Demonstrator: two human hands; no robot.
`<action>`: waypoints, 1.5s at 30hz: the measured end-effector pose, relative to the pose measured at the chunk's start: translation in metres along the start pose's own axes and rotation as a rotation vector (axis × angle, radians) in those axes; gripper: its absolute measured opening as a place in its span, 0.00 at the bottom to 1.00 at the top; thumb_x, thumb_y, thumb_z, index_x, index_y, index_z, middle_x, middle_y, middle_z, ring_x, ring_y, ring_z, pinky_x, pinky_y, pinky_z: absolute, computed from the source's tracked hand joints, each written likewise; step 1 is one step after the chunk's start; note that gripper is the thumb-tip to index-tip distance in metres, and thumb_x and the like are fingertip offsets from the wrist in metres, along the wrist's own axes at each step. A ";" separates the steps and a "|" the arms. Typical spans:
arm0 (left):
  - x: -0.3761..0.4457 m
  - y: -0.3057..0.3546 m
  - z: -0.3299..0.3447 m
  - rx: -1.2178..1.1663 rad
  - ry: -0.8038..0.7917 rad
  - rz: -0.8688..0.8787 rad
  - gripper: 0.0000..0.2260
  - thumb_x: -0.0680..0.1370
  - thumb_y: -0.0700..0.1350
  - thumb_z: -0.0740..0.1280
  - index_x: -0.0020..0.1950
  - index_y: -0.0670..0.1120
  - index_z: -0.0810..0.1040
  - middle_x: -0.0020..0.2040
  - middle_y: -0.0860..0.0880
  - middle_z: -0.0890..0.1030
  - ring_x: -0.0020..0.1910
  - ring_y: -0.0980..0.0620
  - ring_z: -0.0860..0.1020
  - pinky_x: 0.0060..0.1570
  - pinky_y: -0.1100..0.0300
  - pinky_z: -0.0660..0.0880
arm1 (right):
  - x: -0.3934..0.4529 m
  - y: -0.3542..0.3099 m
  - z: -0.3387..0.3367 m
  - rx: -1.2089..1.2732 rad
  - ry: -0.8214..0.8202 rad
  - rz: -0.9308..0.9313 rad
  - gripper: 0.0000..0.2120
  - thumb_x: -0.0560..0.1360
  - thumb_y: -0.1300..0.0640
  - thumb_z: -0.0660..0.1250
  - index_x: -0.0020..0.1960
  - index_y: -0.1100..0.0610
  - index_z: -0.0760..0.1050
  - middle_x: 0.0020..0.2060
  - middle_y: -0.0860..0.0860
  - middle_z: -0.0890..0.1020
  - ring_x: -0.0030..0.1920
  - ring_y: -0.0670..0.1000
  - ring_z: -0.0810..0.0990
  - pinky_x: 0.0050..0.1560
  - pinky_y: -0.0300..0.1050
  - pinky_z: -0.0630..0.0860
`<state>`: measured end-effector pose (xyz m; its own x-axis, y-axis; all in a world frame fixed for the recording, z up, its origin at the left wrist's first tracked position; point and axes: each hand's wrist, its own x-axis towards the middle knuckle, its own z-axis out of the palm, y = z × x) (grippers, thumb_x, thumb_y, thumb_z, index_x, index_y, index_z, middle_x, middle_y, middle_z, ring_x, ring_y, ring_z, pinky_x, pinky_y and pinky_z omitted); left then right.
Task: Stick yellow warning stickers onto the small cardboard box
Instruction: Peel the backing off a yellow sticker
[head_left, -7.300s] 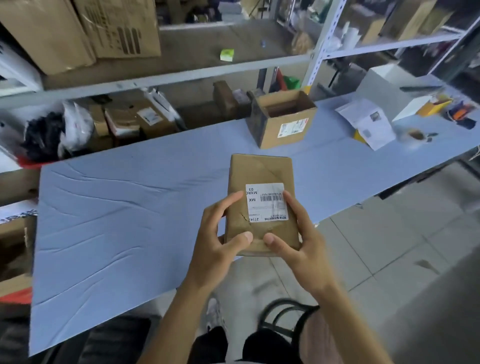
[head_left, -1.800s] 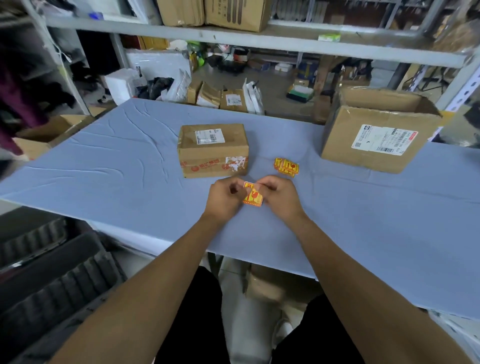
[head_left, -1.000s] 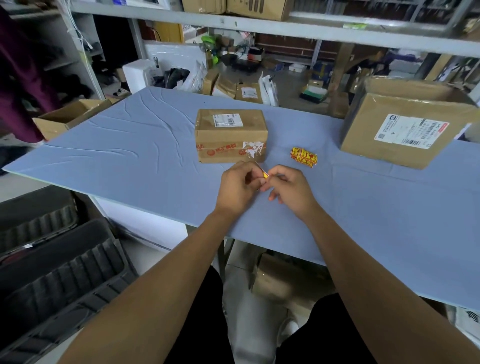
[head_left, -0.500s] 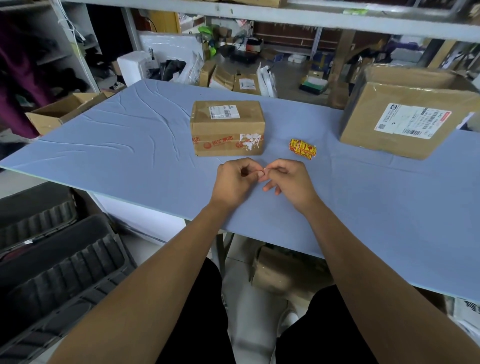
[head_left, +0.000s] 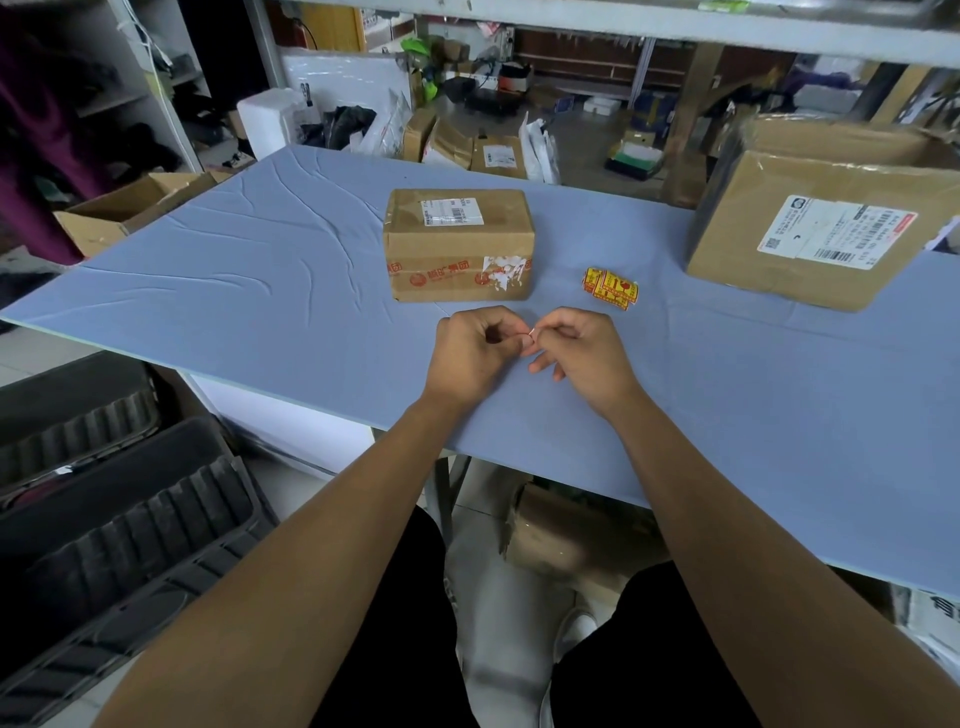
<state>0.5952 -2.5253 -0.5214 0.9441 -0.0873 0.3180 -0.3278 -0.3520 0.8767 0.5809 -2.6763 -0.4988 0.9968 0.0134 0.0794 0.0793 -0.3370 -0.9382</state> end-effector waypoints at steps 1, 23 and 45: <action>0.000 0.000 0.000 -0.001 0.000 0.000 0.02 0.74 0.38 0.73 0.44 0.43 0.86 0.40 0.47 0.86 0.39 0.55 0.82 0.44 0.65 0.78 | 0.000 0.000 0.000 0.000 0.000 -0.005 0.11 0.75 0.64 0.62 0.39 0.53 0.78 0.38 0.55 0.86 0.32 0.51 0.84 0.27 0.39 0.71; 0.002 -0.002 -0.004 -0.115 -0.022 -0.046 0.04 0.73 0.35 0.75 0.47 0.38 0.86 0.43 0.42 0.87 0.40 0.55 0.83 0.48 0.61 0.80 | 0.002 0.001 0.001 -0.018 -0.013 0.011 0.08 0.75 0.62 0.63 0.42 0.59 0.81 0.34 0.52 0.86 0.31 0.48 0.83 0.29 0.39 0.72; 0.003 0.002 -0.006 -0.095 0.004 -0.087 0.07 0.74 0.33 0.68 0.41 0.43 0.82 0.34 0.46 0.79 0.34 0.53 0.74 0.40 0.58 0.72 | 0.001 0.003 0.003 -0.001 -0.002 -0.027 0.11 0.72 0.66 0.63 0.37 0.53 0.77 0.31 0.47 0.84 0.29 0.45 0.79 0.30 0.38 0.70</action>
<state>0.5969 -2.5204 -0.5162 0.9689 -0.0565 0.2408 -0.2470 -0.2680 0.9312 0.5824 -2.6741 -0.5025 0.9942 0.0244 0.1044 0.1065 -0.3372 -0.9354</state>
